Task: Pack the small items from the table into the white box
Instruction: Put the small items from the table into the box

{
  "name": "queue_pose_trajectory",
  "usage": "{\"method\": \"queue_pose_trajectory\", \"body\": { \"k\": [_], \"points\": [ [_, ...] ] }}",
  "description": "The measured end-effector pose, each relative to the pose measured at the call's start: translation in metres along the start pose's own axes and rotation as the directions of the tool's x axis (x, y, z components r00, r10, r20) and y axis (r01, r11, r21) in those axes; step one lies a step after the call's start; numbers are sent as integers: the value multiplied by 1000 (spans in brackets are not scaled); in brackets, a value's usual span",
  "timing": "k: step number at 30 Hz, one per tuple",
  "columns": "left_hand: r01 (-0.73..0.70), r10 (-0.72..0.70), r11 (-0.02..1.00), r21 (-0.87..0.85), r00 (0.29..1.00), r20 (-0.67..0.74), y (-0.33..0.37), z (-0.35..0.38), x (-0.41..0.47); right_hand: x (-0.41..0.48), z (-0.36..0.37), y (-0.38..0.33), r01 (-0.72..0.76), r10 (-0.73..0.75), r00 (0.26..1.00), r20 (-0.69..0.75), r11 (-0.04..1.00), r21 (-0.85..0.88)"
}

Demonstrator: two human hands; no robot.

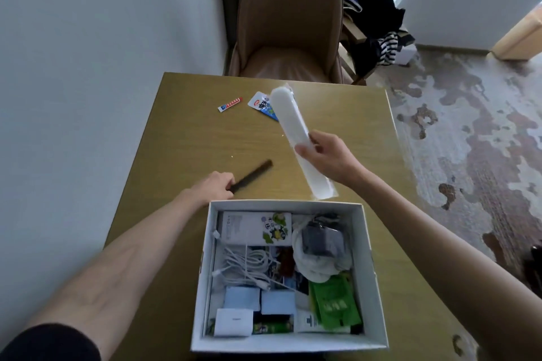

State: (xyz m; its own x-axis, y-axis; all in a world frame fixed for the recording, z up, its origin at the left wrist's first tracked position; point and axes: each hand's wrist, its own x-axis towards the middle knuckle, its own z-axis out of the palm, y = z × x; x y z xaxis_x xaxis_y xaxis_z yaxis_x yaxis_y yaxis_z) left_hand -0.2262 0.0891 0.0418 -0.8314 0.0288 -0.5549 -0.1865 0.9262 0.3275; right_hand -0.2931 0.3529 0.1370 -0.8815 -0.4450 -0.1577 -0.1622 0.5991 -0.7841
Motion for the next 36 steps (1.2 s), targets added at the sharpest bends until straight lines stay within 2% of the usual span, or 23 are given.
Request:
{"method": "queue_pose_trajectory", "body": {
  "k": [5,10,12,16,18,20,23,26,28,33,36],
  "points": [
    [77,-120,977,-200,970,-213,-6,-25,-31,-46,-16,-38,124,-110,991,-79,971,205],
    [11,-213,886,-463,898,-385,10,-34,-87,-79,-19,-52,208,-173,973,-150,942,262],
    [-49,-240,835,-549,864,-443,21,-32,-115,-87,-17,-50,219,-194,974,-120,941,258],
    [-56,-267,855,-516,805,-530,38,-19,-175,-96,-2,-45,223,-231,973,2,943,247],
    [-26,-297,860,-509,786,-542,40,-10,-199,-97,7,-39,236,-248,966,72,960,149],
    [-6,-329,849,-529,776,-538,40,0,-217,-95,14,-33,280,-275,955,109,959,-32],
    [1,-356,834,-552,765,-537,33,11,-231,-94,19,-28,332,-301,943,144,893,-304],
    [-19,-320,858,-513,761,-564,21,14,-232,-98,23,-25,386,-324,922,210,809,-444],
    [-51,-285,866,-498,767,-575,14,12,-228,-98,27,-24,401,-334,916,222,759,-513],
    [-135,-150,889,-437,817,-557,-1,5,-221,-98,50,-28,317,-260,948,183,750,-580],
    [-220,-48,892,-395,822,-567,-8,2,-220,-96,65,-27,228,-239,969,62,773,-592]
  ]
}}
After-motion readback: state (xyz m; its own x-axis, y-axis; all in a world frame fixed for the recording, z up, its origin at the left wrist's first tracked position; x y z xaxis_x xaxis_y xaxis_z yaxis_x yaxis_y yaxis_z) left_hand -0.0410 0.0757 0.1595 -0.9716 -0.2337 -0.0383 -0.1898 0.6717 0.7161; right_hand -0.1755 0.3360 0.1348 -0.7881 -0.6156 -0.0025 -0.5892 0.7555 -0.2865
